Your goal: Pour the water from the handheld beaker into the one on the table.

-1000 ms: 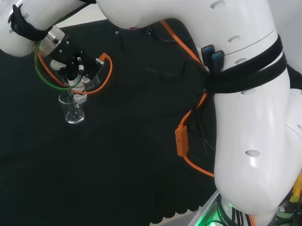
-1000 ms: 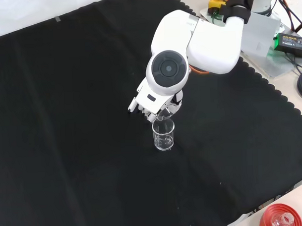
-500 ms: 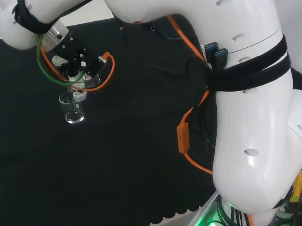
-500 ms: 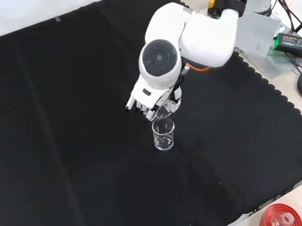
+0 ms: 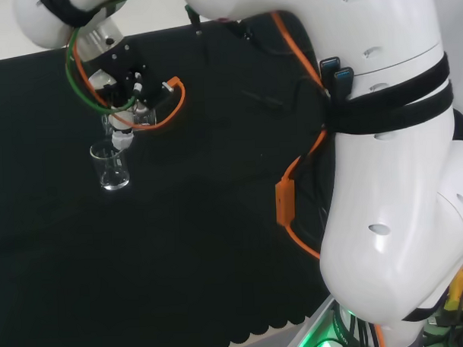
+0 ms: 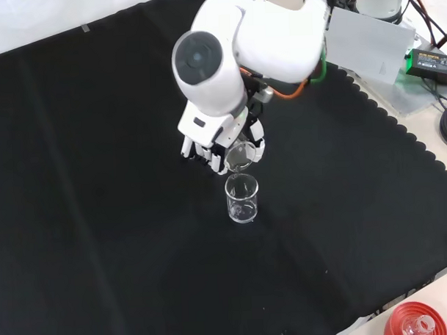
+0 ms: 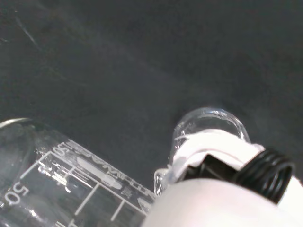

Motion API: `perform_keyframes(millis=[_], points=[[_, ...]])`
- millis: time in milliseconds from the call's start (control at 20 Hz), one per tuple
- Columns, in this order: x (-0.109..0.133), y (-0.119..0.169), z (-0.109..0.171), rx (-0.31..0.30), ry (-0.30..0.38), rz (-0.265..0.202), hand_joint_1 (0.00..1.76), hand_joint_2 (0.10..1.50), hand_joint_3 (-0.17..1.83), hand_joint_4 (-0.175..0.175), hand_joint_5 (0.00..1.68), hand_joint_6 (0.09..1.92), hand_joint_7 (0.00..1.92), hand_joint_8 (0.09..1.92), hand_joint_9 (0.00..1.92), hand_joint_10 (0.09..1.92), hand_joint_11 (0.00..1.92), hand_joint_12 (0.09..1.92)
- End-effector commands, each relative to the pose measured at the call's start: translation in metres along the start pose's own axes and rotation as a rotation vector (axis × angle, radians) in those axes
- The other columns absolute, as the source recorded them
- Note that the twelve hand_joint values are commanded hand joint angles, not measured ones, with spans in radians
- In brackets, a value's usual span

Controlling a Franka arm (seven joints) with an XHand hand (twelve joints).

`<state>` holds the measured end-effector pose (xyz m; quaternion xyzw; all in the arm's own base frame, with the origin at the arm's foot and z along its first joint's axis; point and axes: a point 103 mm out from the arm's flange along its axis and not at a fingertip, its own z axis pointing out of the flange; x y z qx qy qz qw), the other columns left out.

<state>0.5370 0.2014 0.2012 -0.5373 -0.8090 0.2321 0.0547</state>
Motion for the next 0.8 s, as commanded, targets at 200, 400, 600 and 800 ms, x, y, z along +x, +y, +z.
perform_keyframes(millis=[200,400,600,800], points=[[-0.0128,-0.0052,-0.004,-0.116,0.149,-0.029,1.31,0.48,0.86,0.031,1.35,0.58,1.68,0.09,1.2,0.41,0.68,1.17],[-0.0161,-0.0072,-0.0021,-0.14,0.184,-0.032,1.31,0.48,0.86,0.031,1.35,0.58,1.68,0.09,1.2,0.4,0.68,1.17],[-0.0157,-0.0072,0.0001,-0.14,0.187,-0.03,1.31,0.48,0.86,0.03,1.35,0.58,1.68,0.09,1.21,0.4,0.69,1.17],[-0.0164,-0.0062,0.0029,-0.13,0.212,-0.033,1.31,0.48,0.86,0.03,1.35,0.58,1.68,0.09,1.21,0.4,0.69,1.17]])
